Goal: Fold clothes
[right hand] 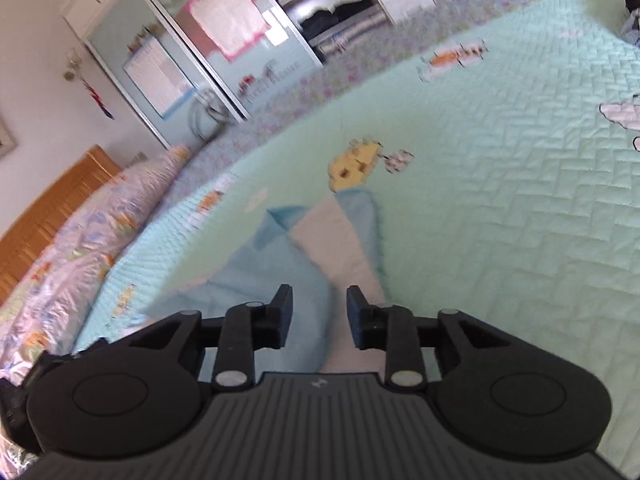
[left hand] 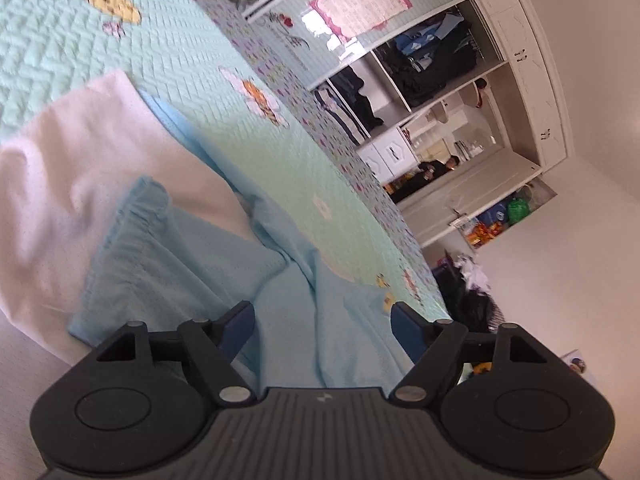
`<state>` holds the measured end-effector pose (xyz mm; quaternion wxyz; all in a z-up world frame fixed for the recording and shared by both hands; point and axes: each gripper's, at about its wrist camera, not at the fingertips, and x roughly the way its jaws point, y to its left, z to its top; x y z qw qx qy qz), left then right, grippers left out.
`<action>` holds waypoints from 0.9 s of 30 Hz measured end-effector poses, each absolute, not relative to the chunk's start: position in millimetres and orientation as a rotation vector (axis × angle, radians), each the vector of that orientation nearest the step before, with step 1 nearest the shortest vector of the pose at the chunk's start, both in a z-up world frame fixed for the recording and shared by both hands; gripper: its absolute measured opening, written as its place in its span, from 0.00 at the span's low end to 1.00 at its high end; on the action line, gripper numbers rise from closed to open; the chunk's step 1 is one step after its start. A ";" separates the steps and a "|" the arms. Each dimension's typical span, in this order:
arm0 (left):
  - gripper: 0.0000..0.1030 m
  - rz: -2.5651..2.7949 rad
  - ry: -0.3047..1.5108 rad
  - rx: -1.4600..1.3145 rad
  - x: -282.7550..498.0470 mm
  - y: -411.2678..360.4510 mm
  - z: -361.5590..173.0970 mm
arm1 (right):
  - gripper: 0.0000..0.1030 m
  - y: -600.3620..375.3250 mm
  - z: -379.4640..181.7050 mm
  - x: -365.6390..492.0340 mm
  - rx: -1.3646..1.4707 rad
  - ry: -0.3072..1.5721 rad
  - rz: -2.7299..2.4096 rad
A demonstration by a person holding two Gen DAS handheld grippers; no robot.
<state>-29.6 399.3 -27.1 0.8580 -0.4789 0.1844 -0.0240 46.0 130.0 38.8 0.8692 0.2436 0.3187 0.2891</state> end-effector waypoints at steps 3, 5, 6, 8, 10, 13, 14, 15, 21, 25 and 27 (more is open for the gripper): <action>0.75 -0.115 0.354 -1.080 -28.5 401.7 -31.6 | 0.72 125.7 24.8 22.8 0.682 0.576 0.743; 0.77 -0.137 0.328 -1.122 -28.8 403.9 -34.8 | 0.73 122.7 9.6 14.2 0.726 0.528 0.787; 0.77 -0.133 0.318 -1.140 -29.4 405.6 -36.6 | 0.73 122.0 1.9 12.0 0.713 0.518 0.792; 0.77 -0.113 0.273 -1.180 -36.1 411.4 -36.1 | 0.73 119.6 -11.2 10.2 0.709 0.504 0.802; 0.78 -0.098 0.209 -1.195 -45.0 415.5 -28.2 | 0.73 115.1 -16.5 14.9 0.751 0.497 0.826; 0.81 -0.099 0.212 -1.181 -47.7 410.0 -17.6 | 0.73 115.7 -18.3 19.8 0.755 0.508 0.845; 0.81 -0.106 0.226 -1.174 -46.7 406.3 -15.3 | 0.73 116.2 -18.6 20.3 0.756 0.511 0.853; 0.81 -0.103 0.258 -1.153 -43.7 400.7 -13.5 | 0.73 116.7 -18.8 20.9 0.757 0.514 0.861; 0.81 -0.091 0.445 -1.026 -21.2 361.0 -7.1 | 0.73 108.9 -25.5 22.5 0.846 0.517 0.874; 0.81 -0.058 0.508 -1.007 -15.8 350.4 -9.4 | 0.73 106.1 -28.1 22.9 0.885 0.517 0.881; 0.79 -0.018 0.498 -0.991 -21.7 350.0 -6.4 | 0.74 106.2 -28.1 23.1 0.890 0.516 0.886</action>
